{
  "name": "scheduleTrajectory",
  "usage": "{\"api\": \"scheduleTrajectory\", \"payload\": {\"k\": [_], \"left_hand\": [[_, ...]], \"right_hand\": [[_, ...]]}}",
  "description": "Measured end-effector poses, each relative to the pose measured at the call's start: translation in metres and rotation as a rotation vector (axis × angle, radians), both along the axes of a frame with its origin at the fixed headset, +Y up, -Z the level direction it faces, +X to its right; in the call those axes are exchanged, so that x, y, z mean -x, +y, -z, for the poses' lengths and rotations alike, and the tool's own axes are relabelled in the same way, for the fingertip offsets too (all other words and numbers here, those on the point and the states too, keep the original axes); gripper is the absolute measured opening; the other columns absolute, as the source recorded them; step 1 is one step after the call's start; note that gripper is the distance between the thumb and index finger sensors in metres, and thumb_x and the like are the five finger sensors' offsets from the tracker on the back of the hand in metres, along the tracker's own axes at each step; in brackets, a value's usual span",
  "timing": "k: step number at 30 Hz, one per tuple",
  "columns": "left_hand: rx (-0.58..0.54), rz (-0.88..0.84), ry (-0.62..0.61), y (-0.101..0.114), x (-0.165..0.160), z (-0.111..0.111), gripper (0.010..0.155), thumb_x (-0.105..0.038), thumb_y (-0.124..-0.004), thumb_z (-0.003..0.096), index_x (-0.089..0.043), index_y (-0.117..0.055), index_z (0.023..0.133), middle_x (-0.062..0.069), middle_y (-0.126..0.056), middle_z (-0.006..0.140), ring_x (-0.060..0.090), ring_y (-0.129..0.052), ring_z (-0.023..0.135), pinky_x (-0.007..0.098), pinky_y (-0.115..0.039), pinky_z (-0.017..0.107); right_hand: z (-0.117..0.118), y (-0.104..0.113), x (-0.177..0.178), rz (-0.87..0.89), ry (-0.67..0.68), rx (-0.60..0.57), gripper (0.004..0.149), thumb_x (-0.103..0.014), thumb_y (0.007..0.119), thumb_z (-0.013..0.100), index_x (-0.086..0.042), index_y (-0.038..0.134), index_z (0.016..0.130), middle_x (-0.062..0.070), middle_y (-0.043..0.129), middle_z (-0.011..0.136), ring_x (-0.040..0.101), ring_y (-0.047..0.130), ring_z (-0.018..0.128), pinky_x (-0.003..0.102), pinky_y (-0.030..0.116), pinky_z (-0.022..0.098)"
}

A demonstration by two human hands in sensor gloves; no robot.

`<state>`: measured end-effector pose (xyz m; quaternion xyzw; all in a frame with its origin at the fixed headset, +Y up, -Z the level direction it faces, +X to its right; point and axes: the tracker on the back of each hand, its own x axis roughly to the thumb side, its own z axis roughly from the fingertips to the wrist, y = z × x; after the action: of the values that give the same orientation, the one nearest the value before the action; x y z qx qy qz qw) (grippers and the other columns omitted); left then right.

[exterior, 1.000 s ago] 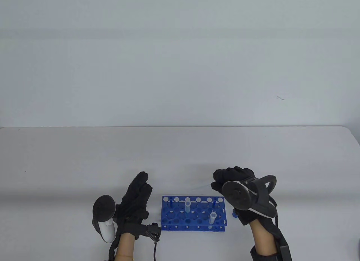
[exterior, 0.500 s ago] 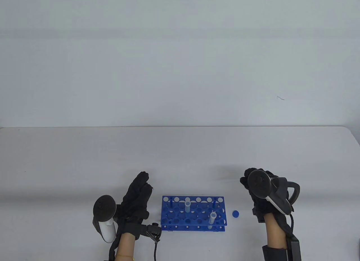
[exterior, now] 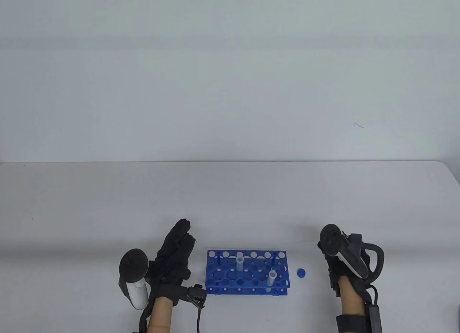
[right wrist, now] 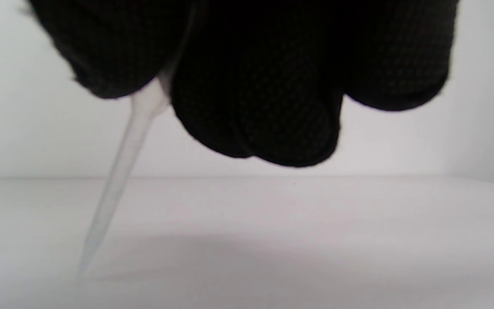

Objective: Press a plastic transfer pipette bulb to move liquid between test tubes

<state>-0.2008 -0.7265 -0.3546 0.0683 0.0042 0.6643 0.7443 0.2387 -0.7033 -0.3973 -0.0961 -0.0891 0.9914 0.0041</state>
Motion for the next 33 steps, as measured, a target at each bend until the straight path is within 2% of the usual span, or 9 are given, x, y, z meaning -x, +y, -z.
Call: {"api": "scheduleTrajectory", "payload": {"k": [16, 20, 33], "left_hand": [[0.001, 0.002, 0.000, 0.000, 0.000, 0.000, 0.076, -0.067, -0.068, 0.0434, -0.037, -0.051, 0.111, -0.005, -0.052, 0.121, 0.022, -0.053, 0.107, 0.052, -0.044, 0.085], [0.001, 0.002, 0.000, 0.000, 0.000, 0.000, 0.076, -0.067, -0.068, 0.0434, -0.037, -0.051, 0.111, -0.005, -0.052, 0.121, 0.021, -0.053, 0.107, 0.052, -0.044, 0.085], [0.002, 0.007, -0.001, 0.000, 0.000, 0.000, 0.076, -0.067, -0.068, 0.0434, -0.036, -0.051, 0.111, -0.005, -0.052, 0.121, 0.022, -0.053, 0.107, 0.052, -0.044, 0.085]], "right_hand": [[0.010, -0.048, 0.013, -0.208, 0.046, 0.422, 0.043, -0.044, 0.083, 0.028, -0.023, 0.093, 0.064, -0.001, 0.104, 0.054, 0.016, 0.102, 0.039, 0.041, 0.084, 0.039], [0.011, -0.056, 0.014, -0.251, 0.051, 0.476, 0.042, -0.045, 0.083, 0.027, -0.024, 0.094, 0.063, -0.001, 0.102, 0.056, 0.016, 0.100, 0.041, 0.042, 0.083, 0.041], [0.011, -0.058, 0.021, -0.302, 0.047, 0.499, 0.043, -0.044, 0.084, 0.028, -0.023, 0.091, 0.064, -0.001, 0.100, 0.057, 0.017, 0.099, 0.043, 0.043, 0.082, 0.042]]}}
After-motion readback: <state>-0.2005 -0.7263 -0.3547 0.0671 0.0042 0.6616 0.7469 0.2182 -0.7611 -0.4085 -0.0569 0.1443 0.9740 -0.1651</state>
